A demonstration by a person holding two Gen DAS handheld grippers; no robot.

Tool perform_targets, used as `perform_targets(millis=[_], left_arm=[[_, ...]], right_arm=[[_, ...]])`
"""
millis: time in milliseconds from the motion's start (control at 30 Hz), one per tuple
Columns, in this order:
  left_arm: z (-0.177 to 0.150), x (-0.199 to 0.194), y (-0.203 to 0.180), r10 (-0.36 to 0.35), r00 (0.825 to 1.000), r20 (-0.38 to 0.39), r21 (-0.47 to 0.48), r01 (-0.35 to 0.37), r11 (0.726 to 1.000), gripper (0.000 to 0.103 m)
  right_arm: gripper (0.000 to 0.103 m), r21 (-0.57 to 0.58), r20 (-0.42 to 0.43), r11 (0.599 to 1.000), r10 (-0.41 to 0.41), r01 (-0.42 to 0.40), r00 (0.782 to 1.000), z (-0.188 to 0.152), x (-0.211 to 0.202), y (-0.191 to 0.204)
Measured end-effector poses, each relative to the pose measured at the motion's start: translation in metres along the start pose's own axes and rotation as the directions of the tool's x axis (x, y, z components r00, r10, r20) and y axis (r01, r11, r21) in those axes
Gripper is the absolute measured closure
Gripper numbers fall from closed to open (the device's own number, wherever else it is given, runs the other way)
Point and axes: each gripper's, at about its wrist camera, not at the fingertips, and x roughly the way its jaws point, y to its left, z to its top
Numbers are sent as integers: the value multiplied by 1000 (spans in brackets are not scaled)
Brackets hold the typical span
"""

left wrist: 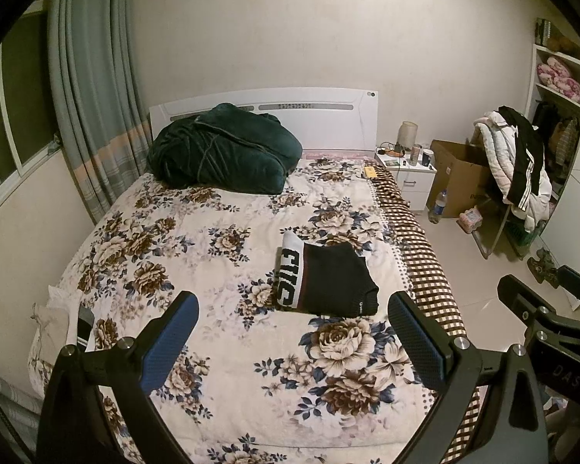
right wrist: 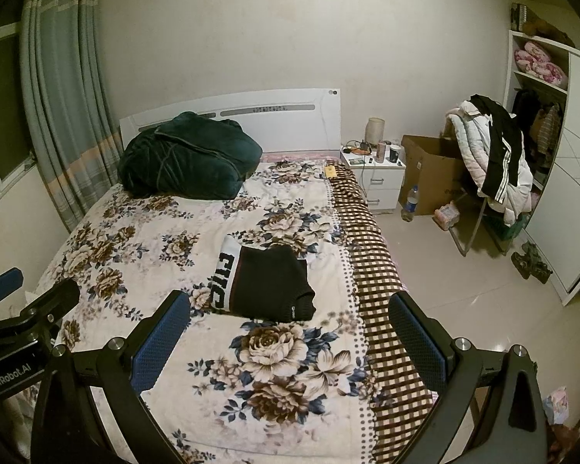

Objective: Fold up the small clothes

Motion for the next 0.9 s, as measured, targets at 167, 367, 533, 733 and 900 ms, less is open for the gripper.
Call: perform_targets(millis=[167, 367, 533, 733, 900], left_arm=[[-1, -1, 0, 0, 1000, 1, -1, 0, 1000, 3], [-1, -2, -2, 1, 1000, 4, 0, -1, 1000, 3], [-1, -3, -1, 3, 1000, 5, 0, -3, 1000, 3], [2, -8, -2, 10, 1000, 12, -1, -10, 1000, 3], [9, -14, -3, 18, 1000, 26, 1, -18, 1000, 3]], right_arm=[[0, 2, 1, 1000, 1, -1, 1000, 0, 0, -1], [0, 3, 1, 1000, 0, 0, 1000, -2, -1, 0], [0, 3, 1, 1000, 2, -2, 1000, -2, -1, 2], [0, 6, -2, 1000, 1, -1, 1000, -4, -2, 7], [0, 5, -4, 1000, 3, -3, 1000, -3, -2, 12]])
